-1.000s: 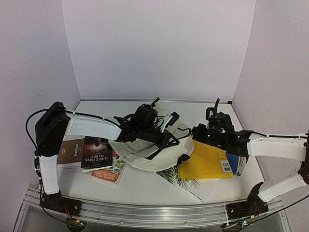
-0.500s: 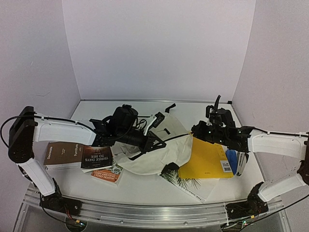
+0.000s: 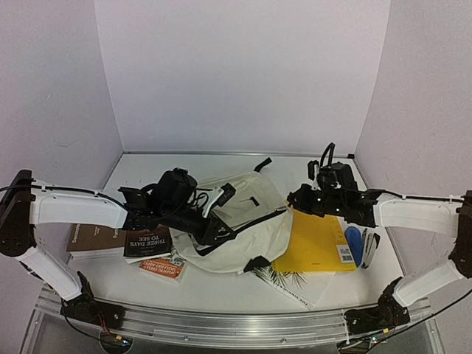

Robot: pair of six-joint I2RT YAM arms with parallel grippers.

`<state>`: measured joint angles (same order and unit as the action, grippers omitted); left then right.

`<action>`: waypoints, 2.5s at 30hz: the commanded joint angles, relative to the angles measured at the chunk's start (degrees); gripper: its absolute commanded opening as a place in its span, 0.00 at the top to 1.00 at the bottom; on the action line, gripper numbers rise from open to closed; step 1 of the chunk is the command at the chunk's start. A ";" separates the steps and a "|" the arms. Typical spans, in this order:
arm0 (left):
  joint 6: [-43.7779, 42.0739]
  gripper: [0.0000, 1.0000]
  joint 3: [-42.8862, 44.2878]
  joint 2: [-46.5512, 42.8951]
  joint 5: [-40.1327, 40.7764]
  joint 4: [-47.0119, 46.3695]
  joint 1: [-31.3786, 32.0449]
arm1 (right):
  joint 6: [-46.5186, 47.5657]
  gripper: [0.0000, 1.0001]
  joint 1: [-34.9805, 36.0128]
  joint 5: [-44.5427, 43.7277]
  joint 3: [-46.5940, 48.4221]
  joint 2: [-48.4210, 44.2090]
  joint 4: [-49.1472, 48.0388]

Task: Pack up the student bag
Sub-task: Unzip the student bag at the center of the board.

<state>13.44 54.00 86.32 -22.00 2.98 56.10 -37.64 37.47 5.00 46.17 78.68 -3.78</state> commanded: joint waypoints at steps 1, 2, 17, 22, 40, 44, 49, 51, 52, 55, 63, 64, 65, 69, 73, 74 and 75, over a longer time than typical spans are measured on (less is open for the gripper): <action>2.67 0.62 5.11 1.85 -2.09 -2.36 0.15 | 3.17 1.00 -0.32 3.94 0.86 -0.24 -4.01; 3.13 0.59 6.54 2.97 -2.52 -3.16 0.15 | 3.14 1.00 -0.23 3.99 0.55 -0.57 -4.12; 5.11 0.47 24.73 21.44 -9.90 -7.39 0.15 | 2.62 1.00 0.05 2.95 -3.06 -5.01 -4.66; 5.51 0.67 27.86 24.87 -11.70 -7.17 0.15 | 2.79 1.00 0.03 2.79 -3.51 -5.21 -4.72; 2.70 1.00 12.86 13.85 -5.43 -15.63 1.46 | -5.41 1.00 -0.11 -10.30 -4.77 -2.43 -2.91; 1.28 1.00 9.97 11.32 -5.10 -14.41 2.11 | -6.04 1.00 -0.11 -10.95 -3.11 0.32 -2.92; -0.28 1.00 6.07 7.86 -1.09 -12.99 3.00 | -7.28 1.00 -0.15 -12.43 -1.51 2.71 -2.57; -0.65 1.00 4.46 6.40 0.31 -12.60 3.13 | -8.05 1.00 -0.19 -12.66 -1.36 3.24 -2.43; -0.83 1.00 3.92 5.83 0.74 -12.15 3.14 | -8.30 1.00 -0.18 -12.80 -1.35 3.49 -2.42; -1.37 1.00 2.43 4.10 1.02 -10.51 3.22 | -8.60 1.00 -0.24 -13.15 -1.35 4.04 -2.25; -1.37 1.00 -0.70 0.37 1.93 -6.83 3.22 | -7.81 1.00 -0.40 -11.51 -0.75 3.80 -2.14; -1.25 1.00 -0.56 0.43 1.18 -6.30 3.23 | -7.31 1.00 -0.40 -11.17 -0.72 3.53 -2.21; -1.16 1.00 -0.26 0.66 0.23 -5.63 3.23 | -6.94 1.00 -0.39 -11.03 -0.77 3.19 -2.25; 0.86 1.00 -0.80 0.72 -3.84 -4.45 3.23 | -5.99 1.00 -0.49 -12.85 -1.54 1.72 -2.05; 1.76 1.00 -4.19 -1.64 -4.06 -4.29 3.23 | -5.59 1.00 -0.59 -14.18 -1.89 2.31 -2.03; 1.76 1.00 -4.65 -2.15 -3.92 -3.72 3.23 | -5.61 1.00 -0.69 -14.33 -1.78 2.86 -2.03; 1.76 1.00 -4.89 -2.62 -3.85 -3.29 3.23 | -5.65 1.00 -0.66 -14.32 -1.58 3.49 -2.04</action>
<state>13.91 52.53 89.32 -20.42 -9.35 58.61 -44.94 39.70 4.75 44.36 81.69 -7.94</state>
